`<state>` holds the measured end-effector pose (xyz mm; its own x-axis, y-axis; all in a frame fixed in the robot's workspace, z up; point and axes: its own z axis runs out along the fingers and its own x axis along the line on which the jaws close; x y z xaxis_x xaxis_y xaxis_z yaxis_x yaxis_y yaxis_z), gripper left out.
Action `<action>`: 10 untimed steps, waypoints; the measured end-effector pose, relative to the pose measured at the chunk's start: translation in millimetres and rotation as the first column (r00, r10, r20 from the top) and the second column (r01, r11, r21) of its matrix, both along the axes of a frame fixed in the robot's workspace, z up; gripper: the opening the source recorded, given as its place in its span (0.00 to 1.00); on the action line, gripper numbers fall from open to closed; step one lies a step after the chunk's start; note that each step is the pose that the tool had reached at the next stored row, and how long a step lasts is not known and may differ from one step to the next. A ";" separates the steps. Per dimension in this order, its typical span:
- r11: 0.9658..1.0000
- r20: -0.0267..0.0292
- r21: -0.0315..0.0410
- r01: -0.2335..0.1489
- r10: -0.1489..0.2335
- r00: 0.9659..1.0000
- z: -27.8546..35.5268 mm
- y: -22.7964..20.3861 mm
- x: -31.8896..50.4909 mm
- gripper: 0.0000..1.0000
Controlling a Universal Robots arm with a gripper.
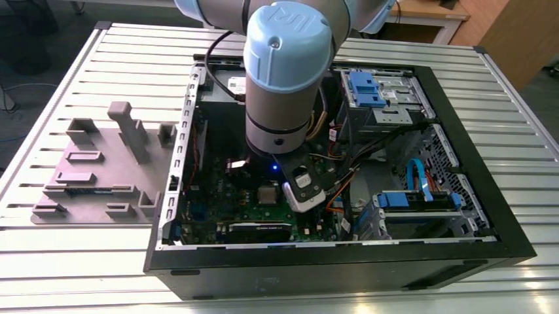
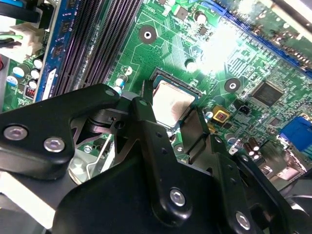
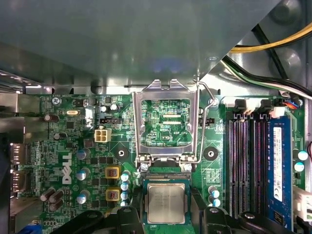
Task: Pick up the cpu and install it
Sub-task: 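Place the cpu into insertion slot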
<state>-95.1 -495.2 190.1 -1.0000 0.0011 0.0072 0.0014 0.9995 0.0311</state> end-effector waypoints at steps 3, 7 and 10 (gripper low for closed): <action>1.000 0.000 0.000 0.000 0.000 1.000 -0.1 0.0 0.4 0.47; 1.000 0.000 0.000 0.000 0.000 1.000 -0.5 0.6 0.8 0.47; 1.000 0.000 0.000 0.000 0.000 1.000 -0.8 1.3 0.8 0.47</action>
